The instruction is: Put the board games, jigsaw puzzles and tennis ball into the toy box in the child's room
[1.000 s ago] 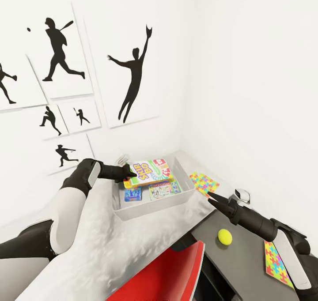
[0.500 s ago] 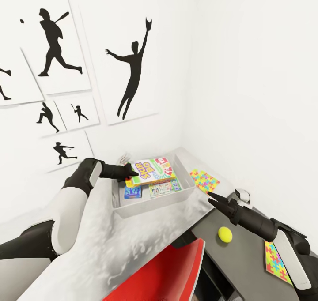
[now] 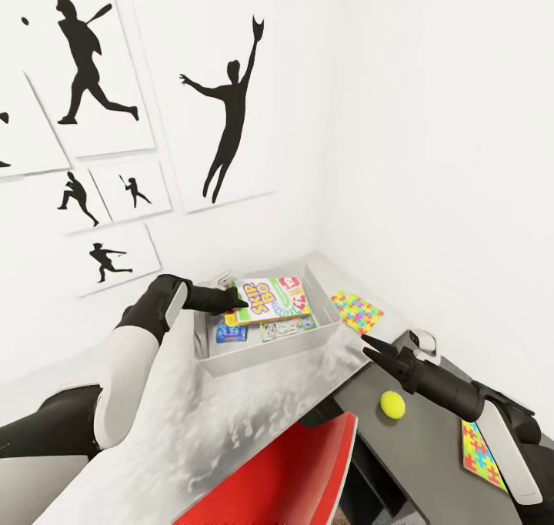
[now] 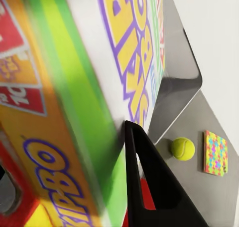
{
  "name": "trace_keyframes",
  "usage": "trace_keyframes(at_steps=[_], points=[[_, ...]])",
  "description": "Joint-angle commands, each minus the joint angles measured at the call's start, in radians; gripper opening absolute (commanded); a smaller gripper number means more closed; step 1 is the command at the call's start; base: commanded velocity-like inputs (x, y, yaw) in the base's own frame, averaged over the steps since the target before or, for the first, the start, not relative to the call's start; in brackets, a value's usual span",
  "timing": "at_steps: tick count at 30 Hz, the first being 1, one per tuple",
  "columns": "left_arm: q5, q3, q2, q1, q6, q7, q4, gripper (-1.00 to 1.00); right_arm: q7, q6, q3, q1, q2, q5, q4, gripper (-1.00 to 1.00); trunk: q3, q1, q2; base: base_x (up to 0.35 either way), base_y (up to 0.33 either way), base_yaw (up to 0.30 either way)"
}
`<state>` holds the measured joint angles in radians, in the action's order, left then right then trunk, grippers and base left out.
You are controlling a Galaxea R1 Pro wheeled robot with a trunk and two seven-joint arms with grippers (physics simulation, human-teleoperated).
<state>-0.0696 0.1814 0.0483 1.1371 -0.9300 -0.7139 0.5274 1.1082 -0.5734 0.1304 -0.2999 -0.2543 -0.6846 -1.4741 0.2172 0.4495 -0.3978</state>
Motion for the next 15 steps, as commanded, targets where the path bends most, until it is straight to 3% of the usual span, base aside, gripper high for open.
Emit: trace_keyframes(at_steps=[1,15], points=[[-0.007,0.006,0.001,0.001,-0.006,-0.007,0.001,-1.0,0.0,-0.008,0.0,-0.001,0.0,-0.006,0.0,1.0,0.004,0.001,-0.002,0.0,0.0,0.0],[-0.013,0.0,0.001,0.001,-0.002,-0.004,0.0,-1.0,0.001,-0.008,0.0,-0.001,0.0,-0.007,0.0,1.0,0.026,0.001,-0.002,0.0,0.0,0.0]])
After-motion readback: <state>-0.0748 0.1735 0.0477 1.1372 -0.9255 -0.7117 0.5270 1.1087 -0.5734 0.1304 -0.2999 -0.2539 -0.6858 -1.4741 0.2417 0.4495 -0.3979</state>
